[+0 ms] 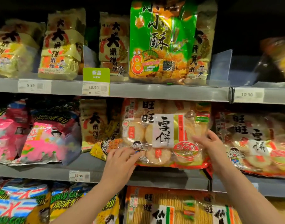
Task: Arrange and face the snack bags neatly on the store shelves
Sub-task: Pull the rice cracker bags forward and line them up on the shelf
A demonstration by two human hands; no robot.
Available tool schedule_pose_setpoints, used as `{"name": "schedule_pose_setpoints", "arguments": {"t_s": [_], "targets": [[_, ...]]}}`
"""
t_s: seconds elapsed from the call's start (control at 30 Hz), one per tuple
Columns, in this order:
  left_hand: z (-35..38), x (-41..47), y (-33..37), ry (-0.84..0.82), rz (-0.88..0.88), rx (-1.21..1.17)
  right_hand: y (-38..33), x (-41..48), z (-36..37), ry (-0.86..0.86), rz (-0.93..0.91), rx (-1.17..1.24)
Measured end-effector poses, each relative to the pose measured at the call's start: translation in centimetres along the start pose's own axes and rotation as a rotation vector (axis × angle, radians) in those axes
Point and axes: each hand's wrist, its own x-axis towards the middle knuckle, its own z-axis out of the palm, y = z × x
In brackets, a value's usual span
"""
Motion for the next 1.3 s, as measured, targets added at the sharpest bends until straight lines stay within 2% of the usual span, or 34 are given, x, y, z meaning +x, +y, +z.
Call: {"name": "schedule_pose_setpoints", "arguments": {"t_s": [0.1, 0.4, 0.53, 0.63, 0.73, 0.93, 1.1, 1.2, 1.3], "targets": [[0.7, 0.6, 2.1, -0.057, 0.074, -0.085, -0.3, 0.1, -2.5, 0.004, -0.016, -0.038], [1.4, 0.9, 5.2, -0.103, 0.026, -0.131, -1.1, 0.5, -4.6, -0.043, -0.062, -0.041], [1.0, 0.3, 6.8, -0.029, 0.107, -0.162, -1.9, 0.2, -5.8, -0.104, -0.023, -0.08], [0.7, -0.3, 8.8, -0.038, 0.197, -0.176, -2.0, -0.2, -6.8, -0.135, 0.009, -0.115], [1.3, -0.6, 10.0, -0.024, 0.187, -0.217, -1.6, -0.2, -7.3, -0.131, 0.009, -0.136], [2.3, -0.6, 9.8, -0.129, 0.195, -0.185, -1.4, 0.1, -7.9, -0.134, 0.027, -0.128], [2.7, -1.6, 9.9, -0.156, 0.252, -0.229, 0.4, -0.9, -8.8, -0.172, 0.082, -0.101], [3.4, -1.9, 9.8, -0.167, 0.304, -0.195, 2.0, -2.0, -9.4, -0.126, 0.12, -0.03], [3.8, -0.8, 9.5, -0.197, 0.267, -0.211, 2.5, -2.1, -9.6, -0.049, 0.111, 0.013]]}}
